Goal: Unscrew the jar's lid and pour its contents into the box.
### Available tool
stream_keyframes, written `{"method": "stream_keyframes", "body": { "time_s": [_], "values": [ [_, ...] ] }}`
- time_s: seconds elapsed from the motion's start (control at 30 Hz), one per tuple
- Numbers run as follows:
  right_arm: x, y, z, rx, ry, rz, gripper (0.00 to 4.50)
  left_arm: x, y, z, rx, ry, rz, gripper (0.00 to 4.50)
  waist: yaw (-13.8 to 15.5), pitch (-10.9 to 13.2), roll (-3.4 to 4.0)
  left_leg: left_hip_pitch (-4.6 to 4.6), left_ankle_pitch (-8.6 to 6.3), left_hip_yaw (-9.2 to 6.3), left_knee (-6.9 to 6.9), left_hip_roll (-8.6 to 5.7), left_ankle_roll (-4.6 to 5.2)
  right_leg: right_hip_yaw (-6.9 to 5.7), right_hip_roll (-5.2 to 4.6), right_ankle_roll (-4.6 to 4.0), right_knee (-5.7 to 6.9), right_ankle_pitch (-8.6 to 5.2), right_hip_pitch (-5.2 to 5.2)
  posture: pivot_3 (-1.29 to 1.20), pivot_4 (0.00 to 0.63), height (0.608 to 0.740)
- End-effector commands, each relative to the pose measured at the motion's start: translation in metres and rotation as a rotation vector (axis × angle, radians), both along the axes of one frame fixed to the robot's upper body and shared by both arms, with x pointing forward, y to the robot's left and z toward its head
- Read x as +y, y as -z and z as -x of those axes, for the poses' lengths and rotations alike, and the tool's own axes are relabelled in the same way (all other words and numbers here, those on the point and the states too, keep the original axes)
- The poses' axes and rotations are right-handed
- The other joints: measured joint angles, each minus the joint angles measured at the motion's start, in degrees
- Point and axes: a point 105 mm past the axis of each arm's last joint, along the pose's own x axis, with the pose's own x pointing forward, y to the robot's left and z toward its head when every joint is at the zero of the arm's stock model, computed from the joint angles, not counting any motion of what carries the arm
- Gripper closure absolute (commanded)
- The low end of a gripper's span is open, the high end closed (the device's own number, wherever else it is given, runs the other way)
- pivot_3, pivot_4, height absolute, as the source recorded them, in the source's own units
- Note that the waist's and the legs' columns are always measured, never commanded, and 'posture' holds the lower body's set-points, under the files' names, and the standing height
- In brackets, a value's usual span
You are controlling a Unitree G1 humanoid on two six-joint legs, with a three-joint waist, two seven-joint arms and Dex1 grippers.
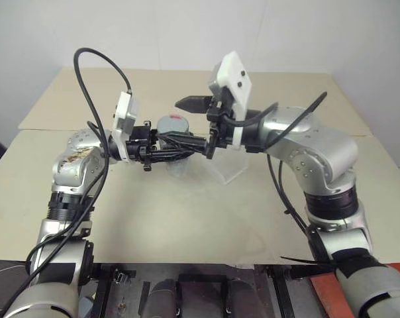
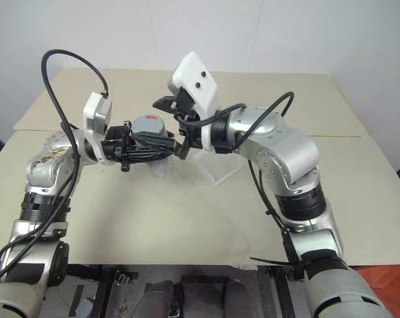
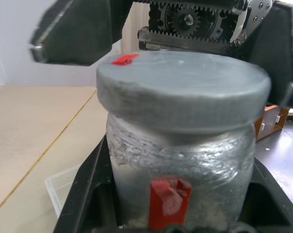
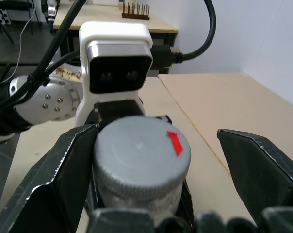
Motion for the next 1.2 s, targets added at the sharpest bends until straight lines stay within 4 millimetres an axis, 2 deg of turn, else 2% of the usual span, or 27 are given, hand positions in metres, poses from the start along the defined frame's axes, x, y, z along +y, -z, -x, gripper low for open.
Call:
{"method": "stream_keyframes", "body": {
  "time_s": [0.03, 0.2, 0.47, 0.57, 0.67, 0.87, 0.97, 1.2],
  "values": [
    [-0.034, -0.009, -0.018, -0.017, 0.145, -0.026, 0.04, 0.003, -0.017, 0.01, -0.078, 0.036, 0.014, 2.51, 0.0, 0.0, 0.0, 0.0, 0.0, 0.0, 0.0, 0.0, 0.0, 0.0, 0.0, 0.0, 0.0, 0.0, 0.0, 0.0, 0.15, 0.74],
    [-0.048, -0.012, -0.023, -0.02, 0.197, -0.027, 0.04, 0.001, -0.016, 0.012, -0.073, 0.044, 0.02, 2.51, 0.0, 0.0, 0.0, 0.0, 0.0, 0.0, 0.0, 0.0, 0.0, 0.01, -0.01, 0.0, 0.0, 0.0, -0.01, 0.0, 0.15, 0.74],
    [-0.065, -0.013, -0.021, -0.012, 0.222, -0.031, 0.04, 0.003, -0.016, 0.012, -0.076, 0.049, 0.01, 2.51, 0.2, 0.0, 0.0, -0.01, -0.02, 0.02, -0.01, -0.01, 0.03, 0.0, -0.02, 0.0, -0.04, 0.0, 0.01, 0.0, 0.15, 0.74],
    [-0.069, -0.009, -0.016, -0.003, 0.206, -0.004, 0.04, 0.004, -0.016, 0.011, -0.076, 0.042, 0.012, 2.51, 0.0, 0.0, 0.0, -0.01, -0.02, 0.02, -0.01, 0.01, 0.03, 0.03, 0.0, 0.0, -0.04, 0.0, 0.0, 0.0, 0.15, 0.74],
    [-0.066, -0.001, -0.001, 0.011, 0.119, 0.037, 0.04, 0.003, -0.016, 0.003, -0.082, 0.003, 0.013, 2.51, 0.0, 0.0, 0.0, -0.01, -0.02, 0.02, -0.01, 0.01, 0.03, 0.02, -0.01, 0.0, -0.05, 0.0, 0.01, 0.0, 0.15, 0.74],
    [-0.037, -0.022, 0.023, 0.002, -0.038, -0.054, 0.04, -0.002, -0.014, 0.001, -0.073, 0.009, 0.018, 2.51, -0.1, 0.0, 0.0, 0.02, -0.02, 0.01, 0.01, 0.02, 0.03, 0.06, 0.0, 0.0, -0.04, 0.0, -0.01, 0.0, 0.15, 0.74],
    [-0.021, -0.027, 0.023, -0.031, -0.047, -0.077, 0.04, -0.004, -0.014, -0.001, -0.076, 0.006, 0.017, 2.51, -0.1, 0.0, 0.0, 0.01, -0.01, 0.01, 0.01, 0.02, 0.03, 0.04, 0.01, 0.0, -0.02, 0.0, 0.0, 0.0, 0.15, 0.74],
    [0.008, -0.022, 0.019, -0.059, -0.06, -0.074, 0.04, -0.003, -0.014, -0.001, -0.078, 0.002, 0.01, 2.51, 0.0, 0.0, 0.0, -0.02, -0.02, 0.01, 0.01, -0.01, 0.03, 0.02, -0.01, 0.0, -0.01, 0.0, 0.0, 0.0, 0.15, 0.74]
  ]
}}
